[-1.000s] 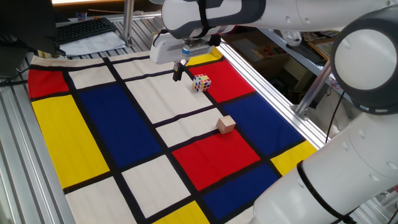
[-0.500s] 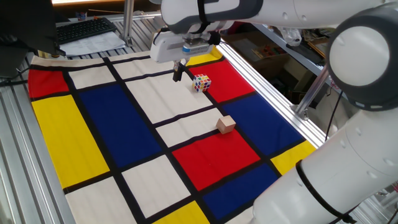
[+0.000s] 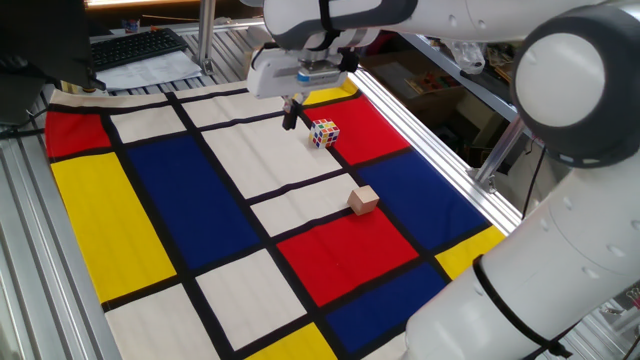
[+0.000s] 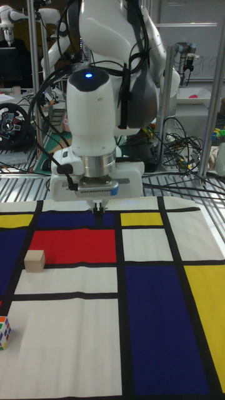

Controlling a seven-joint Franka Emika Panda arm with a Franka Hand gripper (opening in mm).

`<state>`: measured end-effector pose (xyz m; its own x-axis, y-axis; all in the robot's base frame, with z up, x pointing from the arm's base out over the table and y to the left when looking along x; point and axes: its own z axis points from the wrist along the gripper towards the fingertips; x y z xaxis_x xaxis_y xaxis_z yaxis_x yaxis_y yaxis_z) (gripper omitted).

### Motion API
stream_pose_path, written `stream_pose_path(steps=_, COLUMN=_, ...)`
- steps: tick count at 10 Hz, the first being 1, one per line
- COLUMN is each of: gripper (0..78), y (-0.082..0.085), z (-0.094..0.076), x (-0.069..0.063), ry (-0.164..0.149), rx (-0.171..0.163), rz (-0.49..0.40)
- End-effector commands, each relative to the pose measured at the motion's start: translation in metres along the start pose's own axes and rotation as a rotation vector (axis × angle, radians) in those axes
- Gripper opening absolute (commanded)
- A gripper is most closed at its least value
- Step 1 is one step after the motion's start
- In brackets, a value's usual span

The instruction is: Use the gripper to push the small block from left to right

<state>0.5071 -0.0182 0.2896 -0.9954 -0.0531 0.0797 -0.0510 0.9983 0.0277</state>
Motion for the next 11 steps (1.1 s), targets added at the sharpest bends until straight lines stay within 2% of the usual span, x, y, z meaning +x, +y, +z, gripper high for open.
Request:
stream_pose_path(steps=1, gripper=0.0, y=-0.010, z=0.005, x=-0.003, ry=0.002, rx=0.021, rz=-0.020)
stream_pose_path(steps=2, gripper=0.0, y=-0.020, z=0.018, x=0.006, ry=-0.009, rx=0.018, rz=-0.027)
stream_pose_path(steps=3, gripper=0.0, y=-0.027, z=0.023, x=0.011, ry=-0.010, rx=0.016, rz=-0.036)
stream_pose_path(steps=4, gripper=0.0, y=-0.030, z=0.024, x=0.013, ry=-0.010, rx=0.016, rz=-0.040)
stream_pose_path(steps=6, gripper=0.0, y=-0.046, z=0.023, x=0.015, ry=-0.004, rx=0.016, rz=-0.055)
stream_pose_path(steps=11, gripper=0.0, y=-0.101, z=0.028, x=0.020, ry=0.006, rx=0.022, rz=-0.029)
